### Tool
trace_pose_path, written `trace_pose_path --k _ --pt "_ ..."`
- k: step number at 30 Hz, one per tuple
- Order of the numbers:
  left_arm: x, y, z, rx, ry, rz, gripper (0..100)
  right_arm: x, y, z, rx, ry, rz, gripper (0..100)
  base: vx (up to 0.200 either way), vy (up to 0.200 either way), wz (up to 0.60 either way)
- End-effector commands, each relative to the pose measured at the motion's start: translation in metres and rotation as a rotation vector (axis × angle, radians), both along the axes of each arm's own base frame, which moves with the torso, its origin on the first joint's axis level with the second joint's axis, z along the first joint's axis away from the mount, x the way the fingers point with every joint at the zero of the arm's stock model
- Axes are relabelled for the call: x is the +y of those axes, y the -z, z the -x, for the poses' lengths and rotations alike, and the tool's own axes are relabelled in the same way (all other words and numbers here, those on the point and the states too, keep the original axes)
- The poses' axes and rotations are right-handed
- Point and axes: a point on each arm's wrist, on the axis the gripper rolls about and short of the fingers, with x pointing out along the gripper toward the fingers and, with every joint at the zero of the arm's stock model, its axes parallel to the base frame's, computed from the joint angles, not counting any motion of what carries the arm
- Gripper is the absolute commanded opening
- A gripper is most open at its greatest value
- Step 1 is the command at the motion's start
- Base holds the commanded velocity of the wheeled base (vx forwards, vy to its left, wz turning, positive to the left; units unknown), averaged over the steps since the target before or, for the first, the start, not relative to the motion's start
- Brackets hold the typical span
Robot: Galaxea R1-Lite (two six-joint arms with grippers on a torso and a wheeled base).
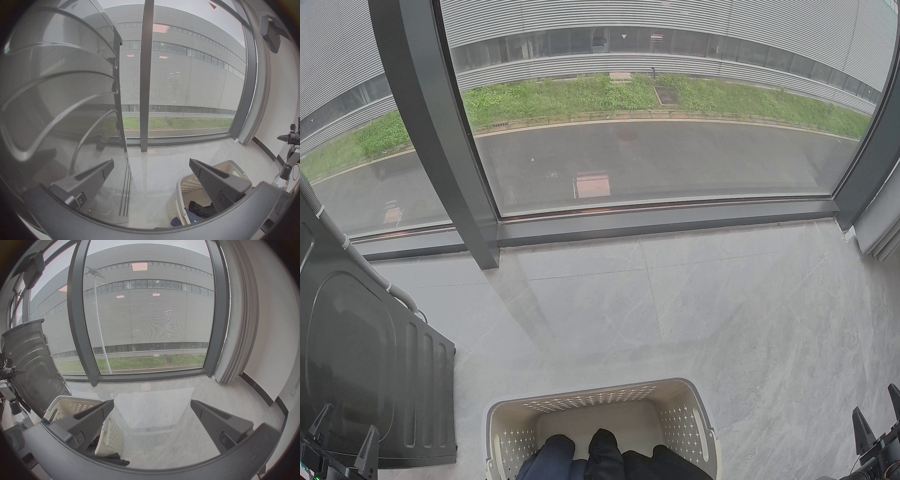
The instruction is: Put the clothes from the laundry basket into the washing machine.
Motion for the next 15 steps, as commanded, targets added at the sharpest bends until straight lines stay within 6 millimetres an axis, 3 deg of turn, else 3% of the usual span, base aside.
trace_pose_path --k 1,15 --pt "0.0000 0.0046 -0.0006 0.008 -0.001 0.000 100 0.0000 0.0049 0.0001 0.000 -0.001 0.000 100 0.000 0.000 0.00" --pt "0.0000 0.0046 -0.0006 0.008 -0.001 -0.002 100 0.0000 0.0049 0.0001 0.000 0.001 -0.001 100 0.000 0.000 0.00"
